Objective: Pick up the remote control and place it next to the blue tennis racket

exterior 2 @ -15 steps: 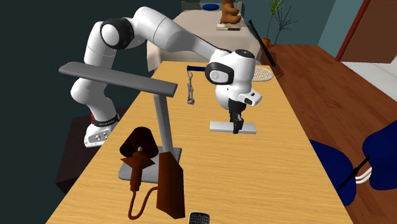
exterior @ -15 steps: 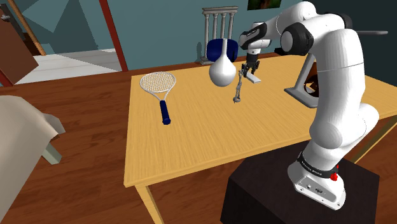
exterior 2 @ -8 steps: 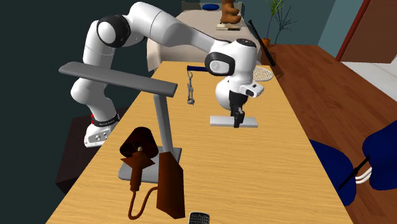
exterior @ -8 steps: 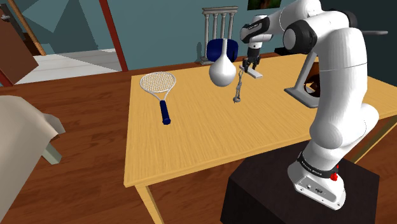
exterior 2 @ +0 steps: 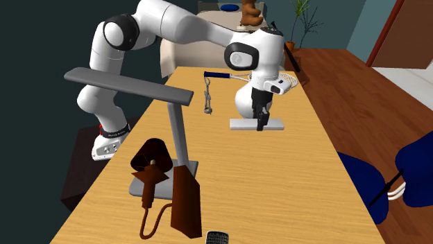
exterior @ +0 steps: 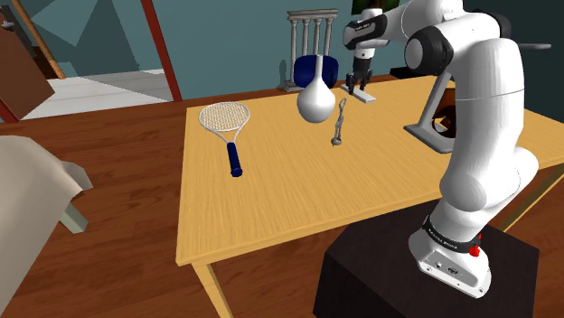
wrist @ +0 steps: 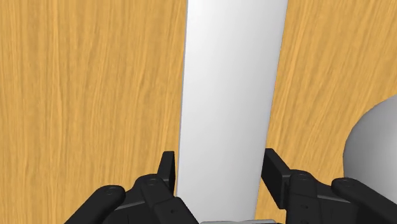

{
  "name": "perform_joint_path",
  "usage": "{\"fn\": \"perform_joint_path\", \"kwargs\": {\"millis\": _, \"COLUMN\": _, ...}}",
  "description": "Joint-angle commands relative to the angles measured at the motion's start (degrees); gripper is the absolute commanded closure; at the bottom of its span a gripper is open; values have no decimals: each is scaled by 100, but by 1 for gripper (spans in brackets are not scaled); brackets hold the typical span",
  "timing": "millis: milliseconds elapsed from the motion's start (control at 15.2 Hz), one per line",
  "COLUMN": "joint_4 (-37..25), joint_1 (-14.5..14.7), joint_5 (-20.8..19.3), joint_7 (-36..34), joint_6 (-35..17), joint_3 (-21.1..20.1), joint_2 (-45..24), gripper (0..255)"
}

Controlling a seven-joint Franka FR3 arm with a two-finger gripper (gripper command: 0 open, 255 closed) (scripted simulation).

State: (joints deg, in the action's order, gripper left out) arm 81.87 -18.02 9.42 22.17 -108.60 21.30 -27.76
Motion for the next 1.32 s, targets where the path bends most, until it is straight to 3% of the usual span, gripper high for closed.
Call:
{"fn": "perform_joint_path", "kwargs": {"millis": 0, "joint_4": -99, "joint_1": -1, "joint_5": -14, "joint_7": -12, "joint_6": 128, "joint_3": 7, "joint_2": 30, "gripper": 255}}
{"fn": "perform_joint_path", "kwargs": {"millis": 132, "joint_4": -174, "joint_1": -5, "joint_5": -21, "joint_7": -18, "joint_6": 214, "joint_3": 11, "joint_2": 43, "gripper": 255}}
{"fn": "perform_joint_path", "kwargs": {"millis": 660, "joint_4": 1135, "joint_1": 889, "joint_5": -396, "joint_7": -1000, "joint_6": -228, "joint_3": -146, "joint_2": 970, "gripper": 255}}
{"fn": "perform_joint_path", "kwargs": {"millis": 1254, "joint_4": 1926, "joint_1": 1709, "joint_5": -695, "joint_7": -2209, "joint_6": -445, "joint_3": -498, "joint_2": 1585, "gripper": 255}}
